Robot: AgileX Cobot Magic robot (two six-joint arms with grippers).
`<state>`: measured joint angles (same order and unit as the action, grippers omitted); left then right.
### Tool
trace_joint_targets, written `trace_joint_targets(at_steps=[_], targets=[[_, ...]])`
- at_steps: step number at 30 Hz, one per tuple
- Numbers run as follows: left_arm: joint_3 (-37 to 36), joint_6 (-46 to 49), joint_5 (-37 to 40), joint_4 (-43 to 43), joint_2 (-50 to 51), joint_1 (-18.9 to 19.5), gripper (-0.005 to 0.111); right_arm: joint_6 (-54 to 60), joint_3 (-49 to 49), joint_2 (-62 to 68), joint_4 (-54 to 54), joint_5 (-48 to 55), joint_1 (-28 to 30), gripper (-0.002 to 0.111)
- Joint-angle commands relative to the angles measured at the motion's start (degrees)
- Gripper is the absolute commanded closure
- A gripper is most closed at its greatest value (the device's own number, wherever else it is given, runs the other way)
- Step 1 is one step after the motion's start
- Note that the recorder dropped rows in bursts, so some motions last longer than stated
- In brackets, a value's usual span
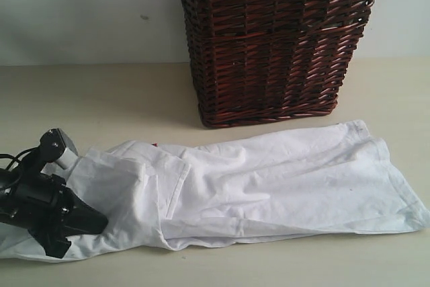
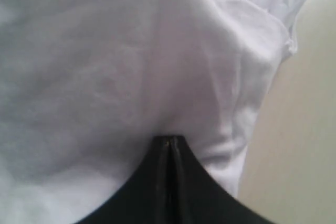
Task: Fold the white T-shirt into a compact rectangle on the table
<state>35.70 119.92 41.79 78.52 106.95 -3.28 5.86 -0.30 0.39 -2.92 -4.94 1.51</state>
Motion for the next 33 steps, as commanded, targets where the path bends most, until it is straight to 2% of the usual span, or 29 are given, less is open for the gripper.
trace_joint_targets(at_steps=[1,5,9,11,13,14,15,17,19,25,27,30,33], targets=[[0.5,0.3,-0.8,1.0,-1.1,-0.3,0.107,0.0,0.3,-0.4,0.1,-0.4,0.3,0.108],[2.8,0.3,-0.4,1.2,-6.6,-0.1,0.107,0.0,0.3,-0.4,0.1,-0.4,0.3,0.108],[7.2,-3.1,-1.0,1.9,-17.7,1.8,0.107,0.0,0.3,-0.4,0.1,-0.4,0.3,0.108],[7.4,-11.1,-7.0,2.9,-21.9,4.2,0.107,0.0,0.3,-0.4,0.1,-0.4,0.3,0.108],[6.4,-25.2,-17.3,2.7,-23.6,8.4,0.107,0.0,0.3,-0.4,0.1,-0.4,0.3,0.108],[5.4,-28.8,-17.8,1.7,-23.6,9.9,0.107,0.0,0.3,-0.4,0.1,-0.4,0.3,0.108],[3.2,-32.0,-16.9,-0.8,-23.4,12.5,0.107,0.0,0.3,-0.4,0.1,-0.4,0.3,0.108],[-1.1,-32.6,-14.2,-4.3,-22.8,15.9,0.107,0.0,0.3,-0.4,0.1,-0.4,0.3,0.108],[-4.9,-32.6,-11.9,-7.4,-22.2,17.9,0.107,0.0,0.3,-0.4,0.1,-0.4,0.3,0.108],[-7.3,-31.8,-3.2,-7.4,-20.5,18.2,0.106,0.0,0.3,-0.4,0.1,-0.4,0.3,0.108],[-7.3,-31.8,0.9,-7.4,-20.4,18.2,0.099,0.0,0.3,-0.4,0.1,-0.4,0.3,0.108],[-7.3,-31.8,6.4,-7.7,-20.4,18.2,0.078,0.0,0.3,-0.4,0.1,-0.4,0.3,0.108],[-7.3,-32.1,6.5,-8.4,-20.4,18.2,0.044,0.0,0.3,-0.4,0.1,-0.4,0.3,0.108]])
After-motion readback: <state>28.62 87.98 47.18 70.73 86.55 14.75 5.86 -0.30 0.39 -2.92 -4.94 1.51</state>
